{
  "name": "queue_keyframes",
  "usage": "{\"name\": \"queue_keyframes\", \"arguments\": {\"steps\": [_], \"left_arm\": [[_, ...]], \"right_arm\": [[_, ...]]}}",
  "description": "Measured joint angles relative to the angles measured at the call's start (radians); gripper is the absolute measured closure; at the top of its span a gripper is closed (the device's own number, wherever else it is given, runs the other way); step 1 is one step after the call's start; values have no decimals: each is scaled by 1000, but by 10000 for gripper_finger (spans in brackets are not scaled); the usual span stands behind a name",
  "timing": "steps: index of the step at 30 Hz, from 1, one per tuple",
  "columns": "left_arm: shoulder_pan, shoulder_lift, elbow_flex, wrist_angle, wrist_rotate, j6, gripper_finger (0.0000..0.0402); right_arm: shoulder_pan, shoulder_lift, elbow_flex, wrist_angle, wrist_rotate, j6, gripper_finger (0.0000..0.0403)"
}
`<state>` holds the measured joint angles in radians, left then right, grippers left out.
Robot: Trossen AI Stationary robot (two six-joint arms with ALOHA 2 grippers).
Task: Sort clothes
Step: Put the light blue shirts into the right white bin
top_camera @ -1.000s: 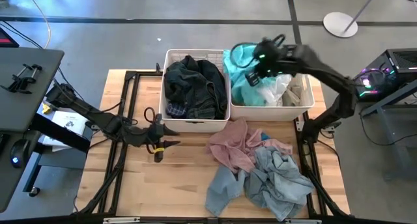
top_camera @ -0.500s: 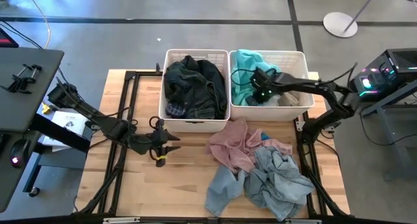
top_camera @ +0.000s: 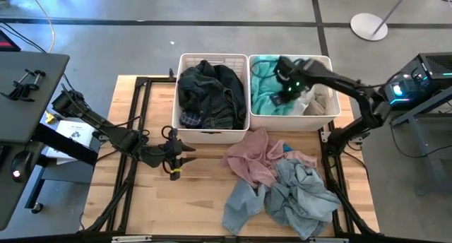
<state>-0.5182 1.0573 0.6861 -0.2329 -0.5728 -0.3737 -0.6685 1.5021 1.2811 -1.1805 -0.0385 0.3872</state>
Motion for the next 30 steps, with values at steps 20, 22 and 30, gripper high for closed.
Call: {"name": "queue_keyframes", "arguments": {"steps": [20,22,30], "left_arm": [[-10,-1,0,-31,9,-32,266],[-15,-1,0,-39,9,-34,266],[-15,-1,0,-40,0,-35,266]], "right_arm": [[40,-3,114,256,353,42,278],[40,-3,-12,349,354,40,302],[40,-7,-412,703,329,84,380]]}}
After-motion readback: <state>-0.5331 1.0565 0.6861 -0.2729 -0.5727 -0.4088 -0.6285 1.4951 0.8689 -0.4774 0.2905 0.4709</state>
